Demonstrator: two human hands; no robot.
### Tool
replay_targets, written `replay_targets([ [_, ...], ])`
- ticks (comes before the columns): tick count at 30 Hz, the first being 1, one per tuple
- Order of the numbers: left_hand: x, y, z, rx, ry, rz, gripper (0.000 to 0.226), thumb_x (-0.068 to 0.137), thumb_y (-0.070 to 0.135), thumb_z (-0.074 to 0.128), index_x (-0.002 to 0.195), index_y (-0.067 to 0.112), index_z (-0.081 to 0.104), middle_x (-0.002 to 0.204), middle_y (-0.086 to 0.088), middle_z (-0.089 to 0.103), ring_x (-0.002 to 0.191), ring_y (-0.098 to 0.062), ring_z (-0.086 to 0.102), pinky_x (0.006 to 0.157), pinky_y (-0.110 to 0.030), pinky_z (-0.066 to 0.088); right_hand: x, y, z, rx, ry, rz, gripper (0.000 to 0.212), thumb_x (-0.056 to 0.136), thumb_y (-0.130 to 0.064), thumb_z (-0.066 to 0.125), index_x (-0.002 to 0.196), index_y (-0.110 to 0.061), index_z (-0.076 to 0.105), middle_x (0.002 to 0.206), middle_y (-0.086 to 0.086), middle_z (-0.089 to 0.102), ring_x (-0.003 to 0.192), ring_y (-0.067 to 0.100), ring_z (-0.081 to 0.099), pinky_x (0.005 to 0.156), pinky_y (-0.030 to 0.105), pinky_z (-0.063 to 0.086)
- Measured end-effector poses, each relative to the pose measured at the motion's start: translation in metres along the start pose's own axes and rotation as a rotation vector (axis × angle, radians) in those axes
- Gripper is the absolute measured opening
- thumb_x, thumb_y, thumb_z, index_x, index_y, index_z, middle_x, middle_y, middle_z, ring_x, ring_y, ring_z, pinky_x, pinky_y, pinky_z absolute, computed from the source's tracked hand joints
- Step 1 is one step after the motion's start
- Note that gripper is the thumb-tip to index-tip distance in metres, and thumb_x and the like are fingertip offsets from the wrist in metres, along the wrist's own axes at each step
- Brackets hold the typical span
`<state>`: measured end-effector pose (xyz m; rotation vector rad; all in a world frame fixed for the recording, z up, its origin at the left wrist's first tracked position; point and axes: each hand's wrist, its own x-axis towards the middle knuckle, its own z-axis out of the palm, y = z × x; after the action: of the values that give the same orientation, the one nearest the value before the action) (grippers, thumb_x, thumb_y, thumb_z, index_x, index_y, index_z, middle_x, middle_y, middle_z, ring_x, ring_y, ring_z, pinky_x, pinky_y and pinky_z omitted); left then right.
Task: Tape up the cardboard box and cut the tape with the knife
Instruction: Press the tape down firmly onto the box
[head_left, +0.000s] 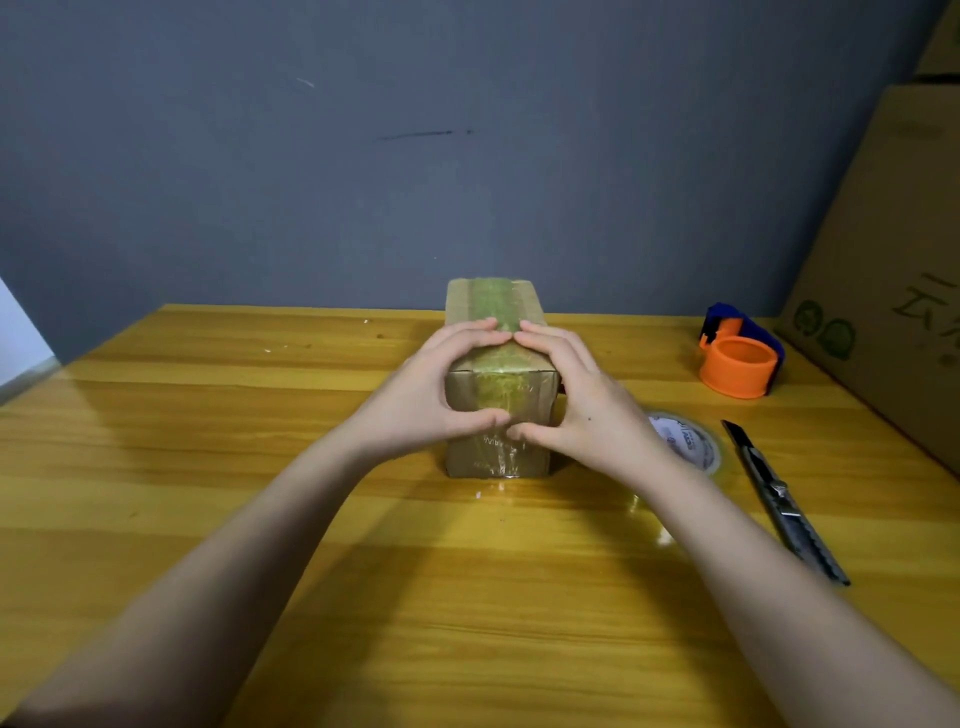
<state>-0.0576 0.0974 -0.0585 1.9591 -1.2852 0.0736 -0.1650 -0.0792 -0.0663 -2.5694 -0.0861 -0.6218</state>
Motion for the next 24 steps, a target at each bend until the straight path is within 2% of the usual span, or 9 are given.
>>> replay_targets([
  [2,0.0,0.001,0.001,-0.091,0.026,-0.005,0.056,0.079,0.047,0.062,0.131,0.029,0.052,0.145,0.007,0.042,0.135,0.001,0.033,0.114,-0.023,0.024,0.0,-0.004,0.004,0.19,0.06,0.039,0.065,0.077,-0.055,0.062,0.135,-0.034,0.04,0.144,-0.021,0.033,0.131,-0.002,0.037,0.105,0.032,0.038],
  [4,0.001,0.001,0.005,-0.139,0.074,-0.023,0.046,0.086,0.049,0.048,0.128,0.031,0.055,0.142,0.008,0.046,0.134,0.0,0.036,0.115,-0.028,0.025,0.002,-0.009,0.01,0.277,0.152,0.068,0.049,0.086,-0.056,0.046,0.127,-0.031,0.048,0.138,-0.018,0.042,0.127,-0.002,0.041,0.106,0.036,0.038],
  [8,0.001,-0.001,0.009,-0.094,0.135,-0.037,0.043,0.087,0.052,0.045,0.124,0.036,0.057,0.139,0.013,0.048,0.132,0.001,0.038,0.114,-0.035,0.03,0.004,-0.013,0.019,0.204,0.26,0.084,0.038,0.088,-0.049,0.053,0.121,-0.029,0.052,0.134,-0.014,0.048,0.124,0.004,0.047,0.102,0.035,0.042],
  [15,-0.001,-0.005,0.008,-0.06,0.115,-0.016,0.045,0.085,0.052,0.049,0.129,0.042,0.051,0.143,0.017,0.043,0.134,-0.001,0.037,0.112,-0.042,0.033,0.002,-0.011,0.017,0.151,0.231,0.055,0.049,0.085,-0.044,0.06,0.129,-0.023,0.048,0.14,-0.011,0.044,0.128,0.009,0.046,0.101,0.036,0.043],
  [20,-0.003,-0.006,0.006,-0.027,0.067,0.023,0.054,0.083,0.042,0.062,0.135,0.034,0.048,0.145,0.013,0.04,0.135,0.001,0.034,0.115,-0.032,0.029,-0.001,-0.008,0.012,0.024,0.149,0.035,0.063,0.081,-0.048,0.064,0.136,-0.028,0.039,0.146,-0.016,0.033,0.131,0.006,0.041,0.093,0.033,0.043],
  [24,-0.002,-0.006,0.003,0.007,0.033,0.029,0.064,0.079,0.027,0.073,0.136,0.033,0.044,0.147,0.01,0.038,0.136,0.002,0.031,0.115,-0.025,0.025,-0.002,-0.01,0.008,-0.139,0.098,0.034,0.073,0.079,-0.051,0.065,0.14,-0.029,0.032,0.15,-0.017,0.027,0.127,0.013,0.047,0.083,0.034,0.046],
])
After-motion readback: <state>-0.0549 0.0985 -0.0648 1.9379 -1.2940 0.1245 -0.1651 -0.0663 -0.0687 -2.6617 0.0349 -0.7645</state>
